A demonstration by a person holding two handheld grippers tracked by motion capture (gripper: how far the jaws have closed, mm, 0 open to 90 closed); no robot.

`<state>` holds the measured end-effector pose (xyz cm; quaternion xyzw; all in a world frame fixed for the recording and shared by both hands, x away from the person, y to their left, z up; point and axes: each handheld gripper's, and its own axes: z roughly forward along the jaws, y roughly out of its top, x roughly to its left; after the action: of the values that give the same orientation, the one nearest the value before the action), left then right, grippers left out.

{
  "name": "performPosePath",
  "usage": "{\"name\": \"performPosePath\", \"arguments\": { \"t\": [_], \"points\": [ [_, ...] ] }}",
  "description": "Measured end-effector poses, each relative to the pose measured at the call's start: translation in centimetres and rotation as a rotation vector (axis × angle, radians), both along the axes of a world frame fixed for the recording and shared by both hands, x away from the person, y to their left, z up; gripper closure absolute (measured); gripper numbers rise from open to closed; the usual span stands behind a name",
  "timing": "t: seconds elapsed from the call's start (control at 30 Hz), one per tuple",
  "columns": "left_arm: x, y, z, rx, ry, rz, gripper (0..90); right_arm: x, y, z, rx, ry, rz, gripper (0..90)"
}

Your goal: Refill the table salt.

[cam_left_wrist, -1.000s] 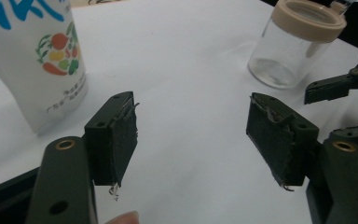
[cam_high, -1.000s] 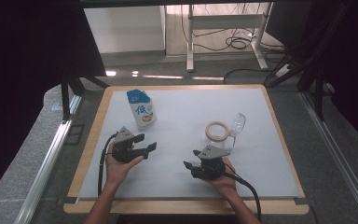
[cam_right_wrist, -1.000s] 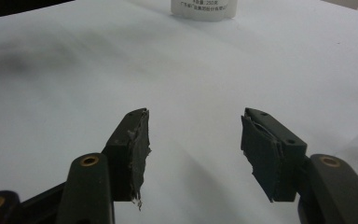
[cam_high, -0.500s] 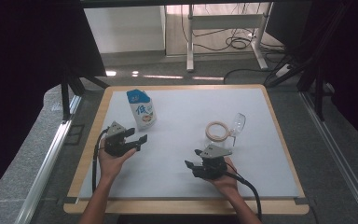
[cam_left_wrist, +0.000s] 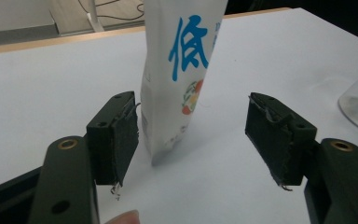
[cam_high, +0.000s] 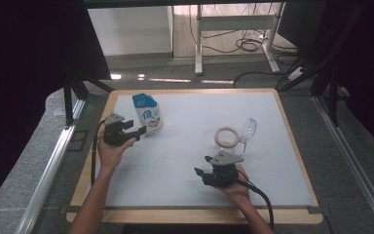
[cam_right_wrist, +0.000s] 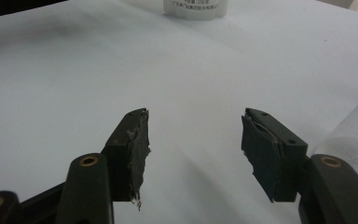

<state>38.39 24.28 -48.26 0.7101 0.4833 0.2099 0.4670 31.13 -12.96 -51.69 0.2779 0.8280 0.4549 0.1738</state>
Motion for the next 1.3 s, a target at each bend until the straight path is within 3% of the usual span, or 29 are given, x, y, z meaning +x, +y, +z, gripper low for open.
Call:
{"name": "performPosePath", "arguments": {
  "t": [0.3, 0.53, 0.73, 0.8, 0.87, 0.93, 0.97, 1.0, 1.03, 1.13, 1.3],
  "points": [
    [1.6, 0.4, 0.2, -0.026, 0.003, -0.005, 33.6, -0.2, 0.0, 0.1, -0.009, -0.012, 0.000, 41.5],
    [3.1, 0.0, 0.9, -0.014, -0.029, -0.024, 34.0, 0.0, -0.1, 0.1, -0.012, -0.008, -0.005, 41.5],
    [4.3, 0.0, 1.2, -0.016, -0.051, -0.002, 40.6, -0.3, 0.0, 0.2, -0.010, -0.030, -0.002, 41.5],
    [5.0, -0.1, 1.2, -0.018, -0.069, -0.011, 42.9, -0.2, 0.0, 0.1, -0.016, -0.027, -0.002, 41.5],
    [5.3, -0.2, 1.2, -0.024, -0.061, -0.023, 45.0, -0.2, 0.0, 0.1, -0.015, -0.027, -0.002, 41.5],
    [5.7, -0.4, 1.2, -0.046, -0.052, -0.049, 54.2, -0.2, 0.0, 0.0, -0.011, -0.026, 0.004, 41.5],
    [5.8, -0.5, 1.1, -0.048, -0.051, -0.052, 54.2, -0.2, 0.0, 0.0, -0.014, -0.028, 0.005, 41.5],
    [5.9, -0.7, 1.1, -0.065, -0.043, -0.068, 64.0, -0.2, 0.0, 0.0, -0.014, -0.029, 0.007, 41.5],
    [5.9, -0.8, 1.0, -0.061, -0.044, -0.069, 67.6, -0.2, -0.1, 0.0, -0.014, -0.030, 0.006, 41.5],
    [5.8, -0.9, 0.9, -0.058, -0.046, -0.067, 74.9, -0.2, -0.1, 0.0, -0.015, -0.030, 0.006, 41.4],
    [5.8, -0.5, 0.5, -0.088, -0.049, -0.069, 86.2, -0.1, -0.2, -0.1, -0.017, -0.026, 0.000, 41.5]
  ]
}}
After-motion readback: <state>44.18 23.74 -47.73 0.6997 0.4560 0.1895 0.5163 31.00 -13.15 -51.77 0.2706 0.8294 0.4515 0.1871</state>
